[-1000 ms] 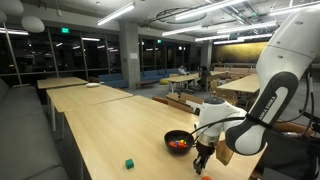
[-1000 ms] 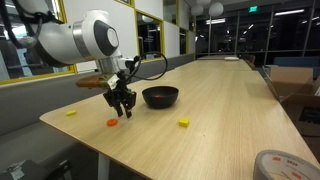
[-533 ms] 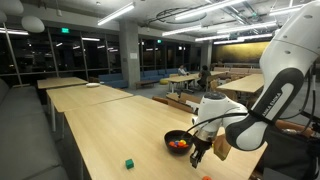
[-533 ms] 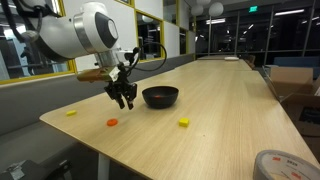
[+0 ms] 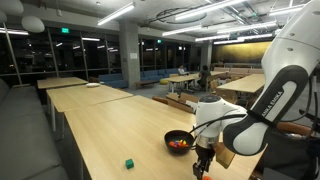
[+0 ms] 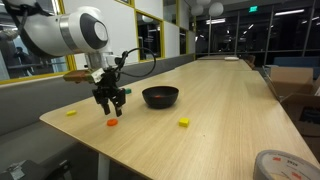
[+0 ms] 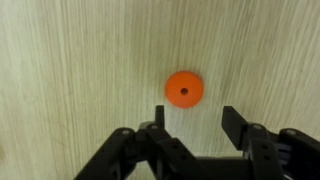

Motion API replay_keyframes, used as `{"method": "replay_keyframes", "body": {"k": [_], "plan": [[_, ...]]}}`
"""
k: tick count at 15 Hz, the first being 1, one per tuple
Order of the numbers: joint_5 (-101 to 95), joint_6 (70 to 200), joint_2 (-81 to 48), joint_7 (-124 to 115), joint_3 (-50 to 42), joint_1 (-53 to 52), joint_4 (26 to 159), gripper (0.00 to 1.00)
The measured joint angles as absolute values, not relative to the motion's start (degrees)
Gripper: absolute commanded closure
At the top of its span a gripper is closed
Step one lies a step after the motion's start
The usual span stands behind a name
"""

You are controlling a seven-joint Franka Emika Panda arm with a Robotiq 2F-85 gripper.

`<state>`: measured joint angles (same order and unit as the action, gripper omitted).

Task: Put the rings inside the black bowl

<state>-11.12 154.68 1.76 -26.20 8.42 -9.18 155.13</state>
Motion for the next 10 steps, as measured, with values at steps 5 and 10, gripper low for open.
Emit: {"method": "replay_keyframes", "body": {"k": [5, 10], "plan": [[-6.13, 152.87, 1.76, -24.92, 9.8, -9.69, 155.17, 0.0], [-2.55, 151.41, 1.73, -24.33, 9.98, -9.71, 155.93, 0.0]]}}
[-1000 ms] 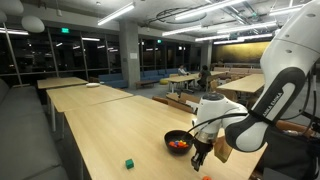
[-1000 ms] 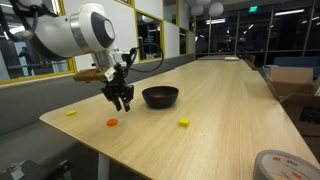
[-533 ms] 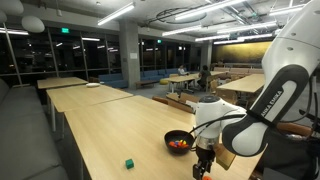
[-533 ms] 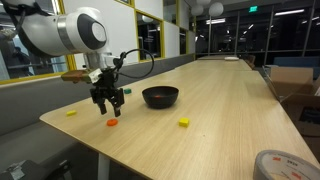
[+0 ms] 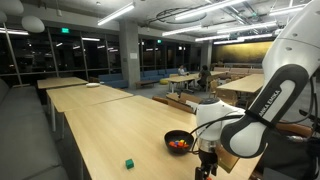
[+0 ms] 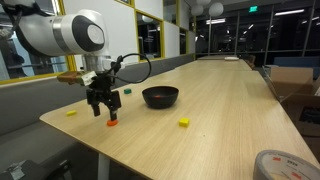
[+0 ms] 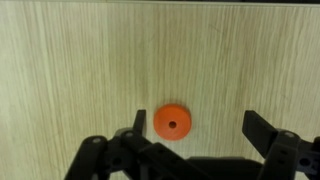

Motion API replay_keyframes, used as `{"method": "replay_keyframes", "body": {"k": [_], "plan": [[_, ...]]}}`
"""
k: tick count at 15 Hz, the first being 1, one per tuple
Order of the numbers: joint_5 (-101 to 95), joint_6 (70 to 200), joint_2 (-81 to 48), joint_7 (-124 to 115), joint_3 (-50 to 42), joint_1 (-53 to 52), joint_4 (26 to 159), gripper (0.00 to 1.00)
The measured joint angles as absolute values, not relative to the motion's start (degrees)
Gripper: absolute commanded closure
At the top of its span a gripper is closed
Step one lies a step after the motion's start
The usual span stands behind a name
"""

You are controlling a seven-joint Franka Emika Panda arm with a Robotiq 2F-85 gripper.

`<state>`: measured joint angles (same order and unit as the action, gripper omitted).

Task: Put the rings inside the black bowl

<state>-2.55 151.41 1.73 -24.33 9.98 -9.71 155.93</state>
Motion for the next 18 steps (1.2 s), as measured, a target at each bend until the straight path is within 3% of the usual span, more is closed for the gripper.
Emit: {"method": "replay_keyframes", "body": {"k": [18], "plan": [[-1.11, 156.77, 0.93, -23.66, 8.5, -8.19, 157.22, 0.0]]}}
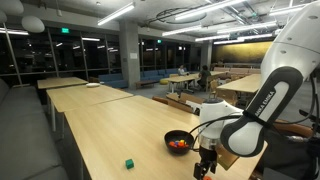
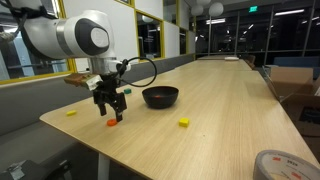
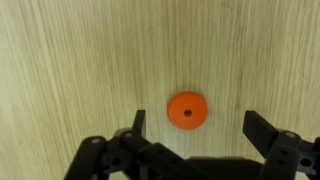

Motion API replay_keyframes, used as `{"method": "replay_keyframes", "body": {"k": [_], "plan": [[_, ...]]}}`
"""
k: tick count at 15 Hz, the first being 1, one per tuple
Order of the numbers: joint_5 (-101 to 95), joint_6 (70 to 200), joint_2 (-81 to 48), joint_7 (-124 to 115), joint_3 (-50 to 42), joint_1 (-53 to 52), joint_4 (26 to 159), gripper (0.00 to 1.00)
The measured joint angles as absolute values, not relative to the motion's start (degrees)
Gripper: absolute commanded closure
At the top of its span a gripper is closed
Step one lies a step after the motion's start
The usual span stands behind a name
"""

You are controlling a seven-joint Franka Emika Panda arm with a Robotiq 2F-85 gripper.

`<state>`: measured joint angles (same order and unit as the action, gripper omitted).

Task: Put the rings inside the black bowl

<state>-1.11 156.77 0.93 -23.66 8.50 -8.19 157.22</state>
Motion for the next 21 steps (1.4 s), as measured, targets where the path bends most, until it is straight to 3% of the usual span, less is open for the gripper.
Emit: {"method": "replay_keyframes", "body": {"k": [1, 2, 9, 21], "plan": [[-1.09, 156.77, 0.78, -23.66, 8.41, -8.17, 157.22, 0.25], [-1.06, 156.76, 0.66, -23.64, 8.36, -8.17, 157.22, 0.25], [-0.98, 156.74, 0.11, -23.62, 8.31, -8.17, 157.22, 0.8], [-8.68, 160.72, 3.6, -24.05, 5.77, -5.22, 156.34, 0.83]]}}
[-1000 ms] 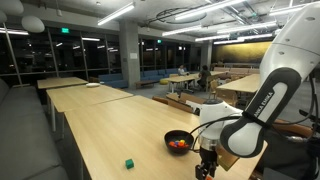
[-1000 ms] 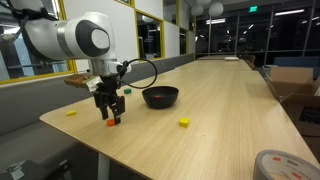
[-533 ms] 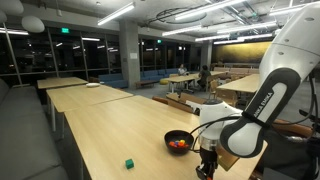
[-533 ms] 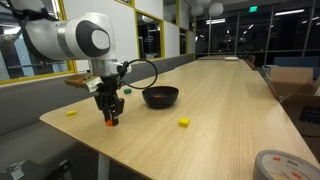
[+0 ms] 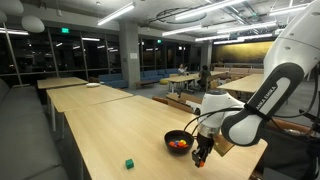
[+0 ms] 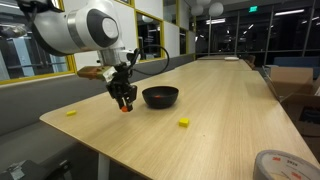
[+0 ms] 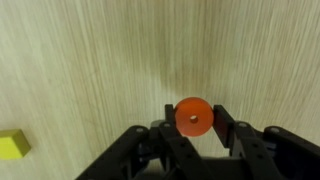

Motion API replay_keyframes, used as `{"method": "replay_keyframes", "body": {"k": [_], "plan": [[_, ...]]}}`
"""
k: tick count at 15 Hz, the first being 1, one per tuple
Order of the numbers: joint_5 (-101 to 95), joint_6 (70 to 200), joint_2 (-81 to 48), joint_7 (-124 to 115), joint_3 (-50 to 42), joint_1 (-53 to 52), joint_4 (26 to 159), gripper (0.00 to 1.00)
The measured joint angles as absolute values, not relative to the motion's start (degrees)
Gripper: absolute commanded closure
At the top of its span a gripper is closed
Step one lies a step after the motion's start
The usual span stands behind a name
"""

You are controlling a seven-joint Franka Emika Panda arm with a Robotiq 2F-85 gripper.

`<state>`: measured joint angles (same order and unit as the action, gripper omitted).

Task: Put the rings inside the black bowl

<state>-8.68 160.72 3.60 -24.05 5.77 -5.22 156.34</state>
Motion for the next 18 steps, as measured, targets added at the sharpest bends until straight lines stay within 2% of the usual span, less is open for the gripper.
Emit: {"method": "replay_keyframes", "body": {"k": [9, 16, 17, 18], "plan": [[-11.38, 160.74, 6.13, -18.27, 5.4, -1.23, 147.95, 0.83], [-4.11, 160.72, -4.4, -5.69, 3.21, -1.09, 137.21, 0.83], [-1.98, 160.66, -6.61, -3.22, 2.98, -0.88, 135.5, 0.6], [-0.11, 160.48, -8.74, -1.03, 2.91, -0.5, 133.8, 0.33]]}}
